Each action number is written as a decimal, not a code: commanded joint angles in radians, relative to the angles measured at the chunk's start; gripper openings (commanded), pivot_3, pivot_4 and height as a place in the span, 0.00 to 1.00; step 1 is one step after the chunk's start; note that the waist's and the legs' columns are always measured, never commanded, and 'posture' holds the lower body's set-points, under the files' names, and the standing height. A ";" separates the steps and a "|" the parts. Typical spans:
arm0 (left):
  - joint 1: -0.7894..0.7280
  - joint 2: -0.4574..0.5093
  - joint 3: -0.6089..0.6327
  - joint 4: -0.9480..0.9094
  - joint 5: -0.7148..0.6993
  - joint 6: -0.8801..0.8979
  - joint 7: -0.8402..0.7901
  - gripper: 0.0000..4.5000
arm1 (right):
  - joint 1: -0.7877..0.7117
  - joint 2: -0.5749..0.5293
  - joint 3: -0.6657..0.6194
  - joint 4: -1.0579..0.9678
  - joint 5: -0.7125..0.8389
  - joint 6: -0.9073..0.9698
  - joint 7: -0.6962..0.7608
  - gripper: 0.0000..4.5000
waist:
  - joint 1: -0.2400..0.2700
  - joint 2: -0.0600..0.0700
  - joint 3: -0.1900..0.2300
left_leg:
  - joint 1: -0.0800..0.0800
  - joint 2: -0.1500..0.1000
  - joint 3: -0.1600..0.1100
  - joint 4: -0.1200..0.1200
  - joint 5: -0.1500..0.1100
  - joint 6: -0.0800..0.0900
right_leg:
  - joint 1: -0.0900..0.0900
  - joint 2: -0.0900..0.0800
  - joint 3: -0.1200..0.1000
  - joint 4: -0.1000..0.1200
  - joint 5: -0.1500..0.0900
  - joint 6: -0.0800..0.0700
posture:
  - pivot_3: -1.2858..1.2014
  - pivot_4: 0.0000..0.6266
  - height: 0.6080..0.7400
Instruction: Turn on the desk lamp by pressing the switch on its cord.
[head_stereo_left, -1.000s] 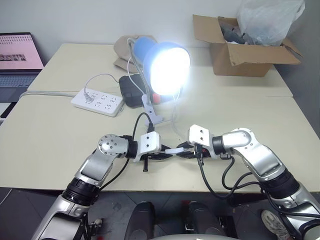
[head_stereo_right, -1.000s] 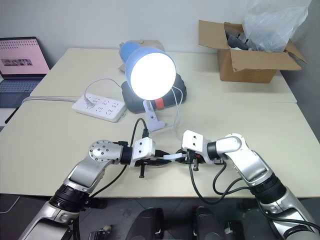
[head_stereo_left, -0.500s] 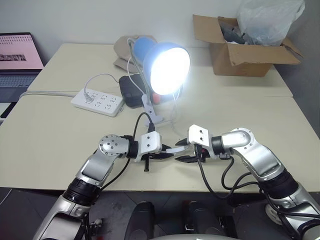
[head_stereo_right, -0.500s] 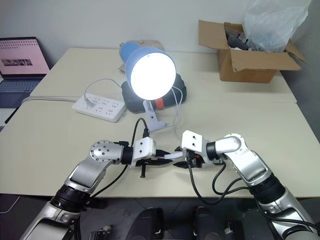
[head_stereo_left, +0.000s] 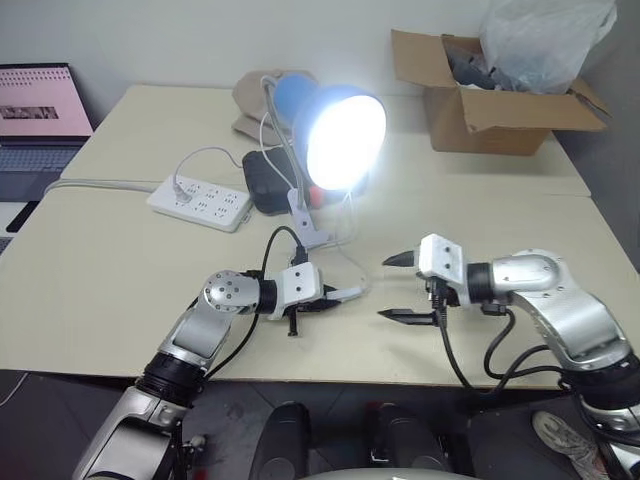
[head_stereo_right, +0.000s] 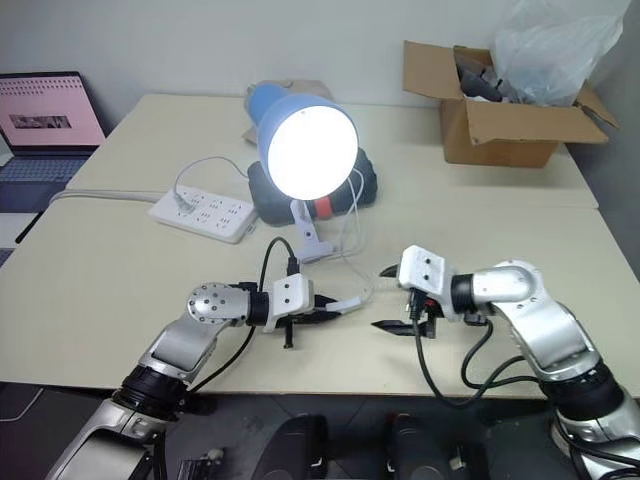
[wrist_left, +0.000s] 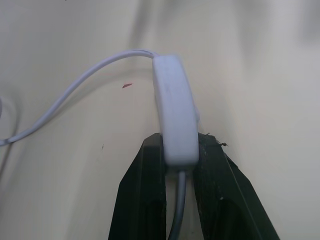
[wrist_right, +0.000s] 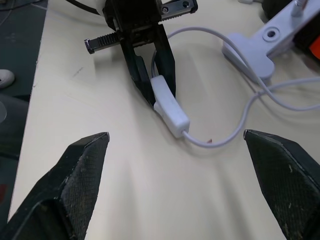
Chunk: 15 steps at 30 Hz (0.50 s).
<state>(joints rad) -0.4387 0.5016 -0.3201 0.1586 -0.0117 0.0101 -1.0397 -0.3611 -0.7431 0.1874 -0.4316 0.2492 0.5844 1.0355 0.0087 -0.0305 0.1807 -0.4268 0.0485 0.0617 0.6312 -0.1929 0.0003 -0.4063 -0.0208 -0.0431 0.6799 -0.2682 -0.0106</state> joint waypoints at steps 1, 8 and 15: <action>-0.057 -0.029 0.016 0.061 0.006 -0.074 0.026 0.09 | 0.079 -0.066 -0.101 -0.106 0.029 0.036 -0.027 1.00 | 0.006 0.000 0.000 | 0.000 0.000 -0.001 0.000 0.000 0.000 | 0.000 0.000 -0.001 0.000 0.000 0.000 | 0.52 0.24 1.00; -0.096 -0.050 0.011 0.140 -0.009 -0.099 -0.009 0.26 | 0.172 -0.093 -0.151 -0.173 0.049 0.073 -0.079 1.00 | 0.000 0.000 0.000 | 0.000 0.000 0.000 0.000 0.000 0.000 | 0.000 0.001 0.000 0.000 0.000 0.000 | 0.52 0.24 1.00; -0.099 -0.037 0.043 0.109 -0.057 -0.050 -0.054 0.57 | 0.202 -0.096 -0.152 -0.176 0.052 0.064 -0.107 1.00 | -0.001 0.000 0.000 | 0.000 0.000 0.000 0.000 0.000 0.000 | 0.000 0.000 0.000 0.000 0.000 0.000 | 0.52 0.24 1.00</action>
<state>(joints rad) -0.5240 0.4547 -0.3126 0.3139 -0.0306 -0.0659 -1.0775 -0.1658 -0.8285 0.0599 -0.5845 0.2963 0.6623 0.9389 0.0075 -0.0306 0.1807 -0.4267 0.0482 0.0618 0.6315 -0.1929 0.0003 -0.4061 -0.0205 -0.0427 0.6799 -0.2682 -0.0102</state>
